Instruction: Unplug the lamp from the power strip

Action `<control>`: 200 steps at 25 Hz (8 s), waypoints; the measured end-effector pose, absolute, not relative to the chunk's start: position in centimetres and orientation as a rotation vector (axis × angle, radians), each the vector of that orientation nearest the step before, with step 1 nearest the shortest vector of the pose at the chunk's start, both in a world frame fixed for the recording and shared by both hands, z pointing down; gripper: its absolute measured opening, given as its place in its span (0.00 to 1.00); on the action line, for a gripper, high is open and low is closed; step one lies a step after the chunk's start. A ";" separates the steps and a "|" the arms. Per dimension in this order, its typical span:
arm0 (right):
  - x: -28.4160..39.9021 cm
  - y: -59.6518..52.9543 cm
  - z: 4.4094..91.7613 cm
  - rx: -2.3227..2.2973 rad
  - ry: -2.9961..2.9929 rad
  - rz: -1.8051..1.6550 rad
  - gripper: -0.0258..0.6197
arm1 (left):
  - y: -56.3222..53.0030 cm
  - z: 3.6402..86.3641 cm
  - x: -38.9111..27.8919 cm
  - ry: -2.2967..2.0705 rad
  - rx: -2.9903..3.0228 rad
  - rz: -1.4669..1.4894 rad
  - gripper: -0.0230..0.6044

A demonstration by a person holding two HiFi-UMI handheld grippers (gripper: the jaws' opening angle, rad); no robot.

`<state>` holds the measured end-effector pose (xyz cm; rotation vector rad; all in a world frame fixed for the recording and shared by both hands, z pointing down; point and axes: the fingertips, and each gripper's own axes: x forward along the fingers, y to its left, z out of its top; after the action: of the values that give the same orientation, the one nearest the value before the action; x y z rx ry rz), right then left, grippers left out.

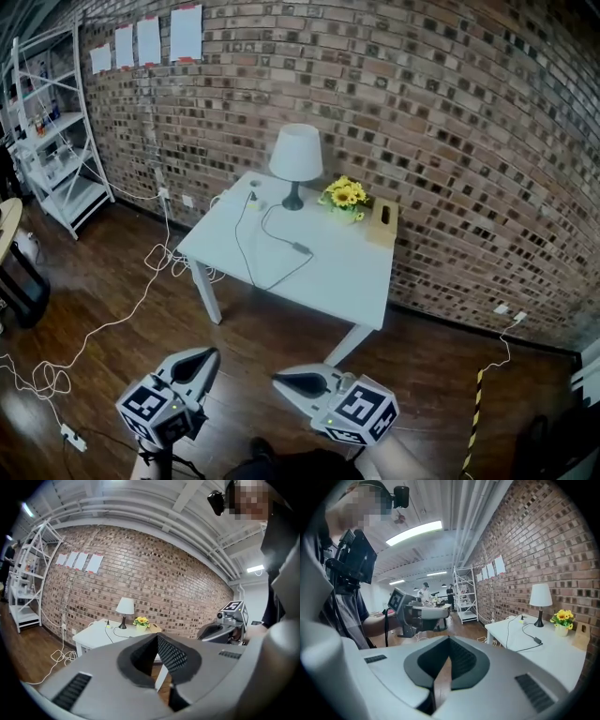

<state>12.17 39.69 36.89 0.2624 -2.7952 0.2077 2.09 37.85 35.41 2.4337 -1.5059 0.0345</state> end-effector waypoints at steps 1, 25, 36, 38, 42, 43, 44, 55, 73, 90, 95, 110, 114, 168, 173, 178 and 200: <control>11.7 39.7 36.7 0.257 -2.796 0.197 0.02 | 37.8 35.5 1.9 -1.495 2.432 0.031 0.05; 9.7 28.8 35.8 0.031 -2.901 0.227 0.02 | 27.8 35.9 2.6 -1.614 2.346 0.164 0.05; 10.0 22.4 35.5 -0.116 -2.931 0.255 0.02 | 21.8 35.2 3.2 -1.714 2.276 0.231 0.05; 10.2 21.4 35.7 -0.141 -2.931 0.264 0.02 | 20.9 35.5 3.3 -1.735 2.276 0.243 0.05; 10.7 19.1 35.8 -0.186 -2.938 0.277 0.02 | 18.8 35.4 3.2 -1.779 2.253 0.279 0.05; 10.9 18.5 35.9 -0.197 -2.940 0.280 0.02 | 18.4 35.7 2.9 -1.800 2.252 0.298 0.05; 11.1 18.0 36.0 -0.206 -2.940 0.287 0.02 | 18.1 36.0 2.7 -1.818 2.248 0.316 0.05; 9.4 15.2 36.7 -0.344 -2.930 0.321 0.02 | 16.3 36.0 0.7 -1.929 2.163 0.344 0.05; 0.3 14.1 37.2 -0.190 -2.885 0.266 0.02 | 13.0 36.0 -8.7 -1.793 2.258 0.236 0.05; -12.1 14.6 36.4 -0.087 -2.747 0.021 0.02 | 12.5 35.7 -20.8 -1.696 2.321 0.038 0.05; -12.2 14.4 36.7 -0.068 -2.721 -0.037 0.03 | 12.5 36.6 -21.5 -1.706 2.349 0.054 0.05; -11.6 7.6 37.7 -0.012 -2.746 -0.056 0.03 | 8.3 37.1 -21.1 -1.708 2.304 0.176 0.05; -9.7 3.3 39.2 0.072 -2.760 0.032 0.03 | 4.2 38.0 -20.5 -1.681 2.341 0.247 0.05; -9.0 -25.9 53.7 0.632 -2.434 0.228 0.30 | -28.5 53.3 -17.5 -1.024 2.510 0.836 0.05; -10.2 -27.6 55.8 0.650 -2.387 0.234 0.32 | -29.3 55.4 -16.5 -0.953 2.511 0.873 0.05; -10.8 -28.9 58.2 0.636 -2.356 0.292 0.34 | -30.0 57.0 -16.3 -0.909 2.509 0.909 0.05; -13.5 -32.7 61.4 0.611 -2.348 0.189 0.27 | -31.1 61.8 -14.8 -0.800 2.490 1.025 0.05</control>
<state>-13.52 -32.68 61.39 0.6113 -2.3479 0.1893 -14.77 -31.06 61.75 2.4897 -0.7999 1.0254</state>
